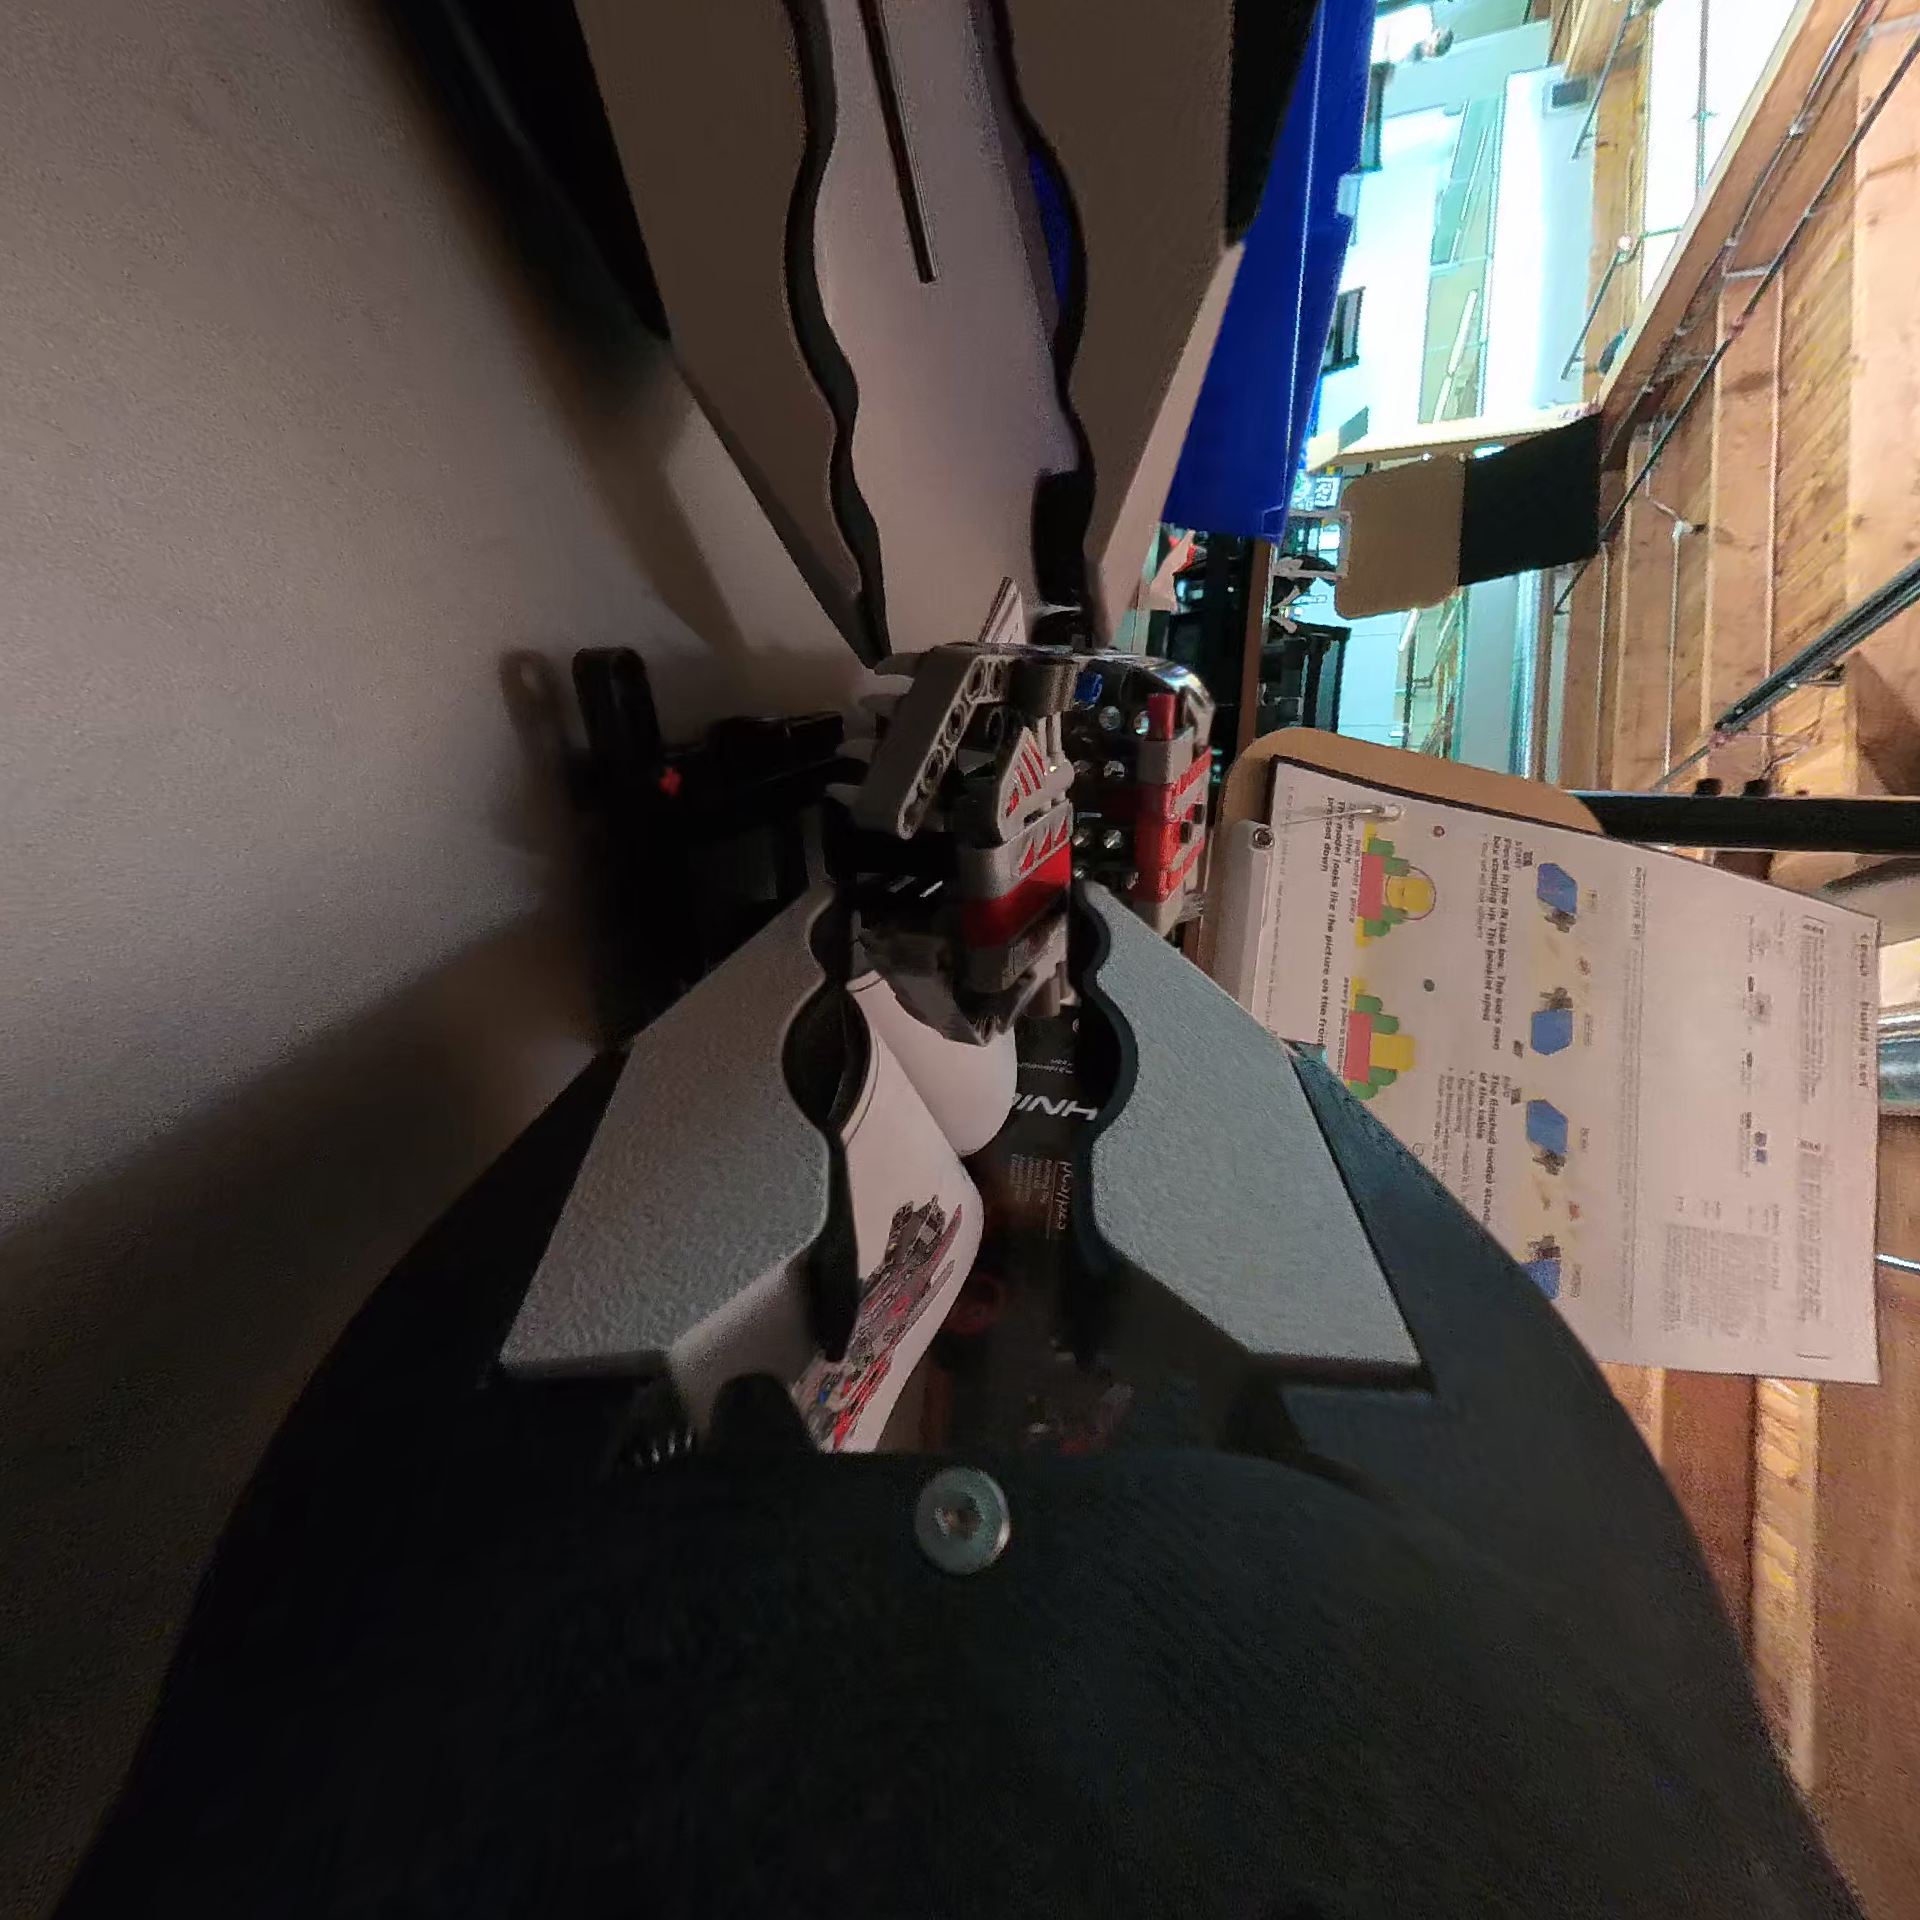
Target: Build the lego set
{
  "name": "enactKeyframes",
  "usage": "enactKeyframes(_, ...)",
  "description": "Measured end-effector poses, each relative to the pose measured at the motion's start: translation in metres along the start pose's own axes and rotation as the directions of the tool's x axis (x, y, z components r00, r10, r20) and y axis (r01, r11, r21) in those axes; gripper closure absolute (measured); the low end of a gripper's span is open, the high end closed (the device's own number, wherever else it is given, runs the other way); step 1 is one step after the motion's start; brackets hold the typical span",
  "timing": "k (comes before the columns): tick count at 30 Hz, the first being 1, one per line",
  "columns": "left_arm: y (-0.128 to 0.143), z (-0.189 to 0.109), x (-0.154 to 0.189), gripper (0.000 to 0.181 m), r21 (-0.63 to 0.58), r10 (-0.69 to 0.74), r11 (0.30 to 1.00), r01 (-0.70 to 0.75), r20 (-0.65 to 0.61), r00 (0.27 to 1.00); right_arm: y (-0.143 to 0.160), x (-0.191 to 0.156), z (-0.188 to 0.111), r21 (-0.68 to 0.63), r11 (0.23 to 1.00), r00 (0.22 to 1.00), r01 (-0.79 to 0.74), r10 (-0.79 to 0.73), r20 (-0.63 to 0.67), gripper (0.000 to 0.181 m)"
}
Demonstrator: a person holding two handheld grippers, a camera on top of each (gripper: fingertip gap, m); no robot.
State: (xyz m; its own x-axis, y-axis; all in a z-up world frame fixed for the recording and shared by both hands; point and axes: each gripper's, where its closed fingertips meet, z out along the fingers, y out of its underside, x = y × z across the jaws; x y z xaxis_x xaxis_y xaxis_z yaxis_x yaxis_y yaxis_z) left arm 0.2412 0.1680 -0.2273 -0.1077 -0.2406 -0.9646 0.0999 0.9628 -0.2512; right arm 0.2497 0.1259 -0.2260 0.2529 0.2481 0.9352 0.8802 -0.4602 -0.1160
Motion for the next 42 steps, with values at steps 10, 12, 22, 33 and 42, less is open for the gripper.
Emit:
enactKeyframes(10, -0.009, -0.010, -0.017, 0.140, 0.085, -0.109, 0.990, 0.110, -0.010, 0.994, -0.008, 0.023, -0.006, 0.191, 0.896, 0.909, -0.401, 0.415, -0.041, 0.149)
enactKeyframes(12, -0.017, -0.011, -0.024, 0.140, 0.118, -0.132, 0.984, 0.133, -0.017, 0.991, -0.002, 0.032, -0.012, 0.230, 0.780, 0.803, -0.582, 0.596, 0.007, 0.149)
enactKeyframes(22, -0.048, 0.010, -0.067, 0.152, 0.193, -0.476, 0.821, 0.537, -0.287, 0.831, 0.027, 0.043, -0.034, 0.248, 0.294, 0.351, -0.923, 0.908, 0.228, 0.150)
enactKeyframes(33, -0.053, 0.037, -0.063, 0.152, 0.095, -0.499, 0.795, 0.600, -0.461, 0.734, 0.033, 0.059, -0.029, 0.277, 0.125, 0.201, -0.953, 0.943, 0.264, 0.151)
enactKeyframes(42, -0.055, 0.036, -0.070, 0.163, 0.093, -0.503, 0.792, 0.603, -0.460, 0.732, 0.022, 0.072, -0.025, 0.317, 0.277, 0.342, -0.907, 0.924, 0.170, 0.152)
